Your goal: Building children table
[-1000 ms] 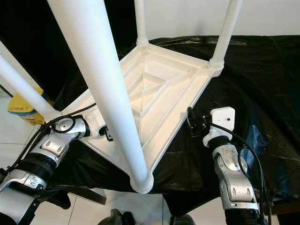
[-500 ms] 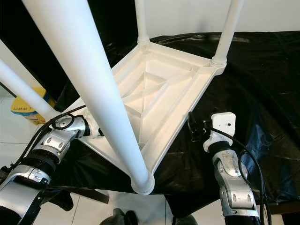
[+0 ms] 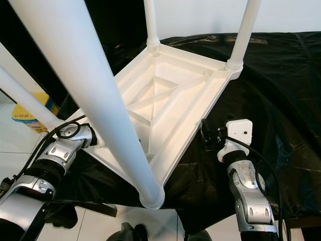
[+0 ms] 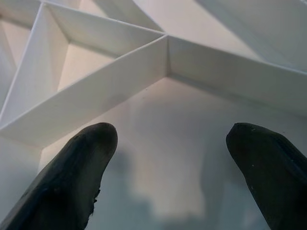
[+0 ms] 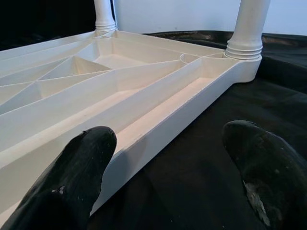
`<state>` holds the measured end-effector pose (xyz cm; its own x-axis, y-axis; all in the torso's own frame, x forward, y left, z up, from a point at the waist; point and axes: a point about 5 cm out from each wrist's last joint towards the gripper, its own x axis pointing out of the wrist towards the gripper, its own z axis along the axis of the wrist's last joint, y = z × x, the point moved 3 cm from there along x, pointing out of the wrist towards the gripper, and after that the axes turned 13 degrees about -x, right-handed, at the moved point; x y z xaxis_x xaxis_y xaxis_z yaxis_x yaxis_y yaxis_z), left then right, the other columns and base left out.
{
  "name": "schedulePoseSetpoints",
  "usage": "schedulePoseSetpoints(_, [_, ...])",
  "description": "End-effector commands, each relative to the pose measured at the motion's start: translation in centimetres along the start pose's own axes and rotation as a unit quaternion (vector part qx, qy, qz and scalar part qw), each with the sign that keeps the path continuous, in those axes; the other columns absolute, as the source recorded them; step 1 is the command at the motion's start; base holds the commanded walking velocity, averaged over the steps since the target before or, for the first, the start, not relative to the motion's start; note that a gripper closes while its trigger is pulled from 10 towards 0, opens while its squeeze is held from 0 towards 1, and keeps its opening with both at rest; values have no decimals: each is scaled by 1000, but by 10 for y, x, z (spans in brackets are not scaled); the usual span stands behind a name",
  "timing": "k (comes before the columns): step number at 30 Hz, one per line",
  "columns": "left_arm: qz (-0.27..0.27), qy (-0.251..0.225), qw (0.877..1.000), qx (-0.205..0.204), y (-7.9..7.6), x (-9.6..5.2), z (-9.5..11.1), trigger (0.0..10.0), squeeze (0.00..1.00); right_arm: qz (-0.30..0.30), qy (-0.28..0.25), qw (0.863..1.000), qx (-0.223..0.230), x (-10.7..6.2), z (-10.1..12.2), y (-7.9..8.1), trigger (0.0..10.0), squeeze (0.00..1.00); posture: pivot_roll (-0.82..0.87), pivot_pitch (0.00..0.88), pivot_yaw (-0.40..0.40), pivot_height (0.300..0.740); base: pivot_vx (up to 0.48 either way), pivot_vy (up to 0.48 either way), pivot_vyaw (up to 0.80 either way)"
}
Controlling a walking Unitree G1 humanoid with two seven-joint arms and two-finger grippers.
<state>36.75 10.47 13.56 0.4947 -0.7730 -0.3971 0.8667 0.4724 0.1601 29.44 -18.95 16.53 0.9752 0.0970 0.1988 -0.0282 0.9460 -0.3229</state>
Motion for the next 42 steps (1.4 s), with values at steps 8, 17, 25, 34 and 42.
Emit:
schedulePoseSetpoints(8, [-10,39,999,-22,-8,4,-24,9255,0,1,8,1000,2,-3,-2,1,10000,0,-162,188,104,740,0,0,0])
schedulePoseSetpoints(17, [-10,38,999,-22,-7,4,-24,9255,0,1,9,1000,2,-3,-2,1,10000,0,-162,188,104,740,0,0,0])
schedulePoseSetpoints(25, [-10,38,999,-21,-7,4,-24,9255,0,1,9,1000,2,-3,-2,1,10000,0,-162,188,104,740,0,0,0])
schedulePoseSetpoints(34, [-10,38,999,-21,-7,4,-24,9255,0,1,9,1000,2,-3,-2,1,10000,0,-162,188,104,740,0,0,0])
schedulePoseSetpoints(42, [-10,38,999,-21,-7,4,-24,9255,0,1,9,1000,2,-3,-2,1,10000,0,-162,188,104,740,0,0,0])
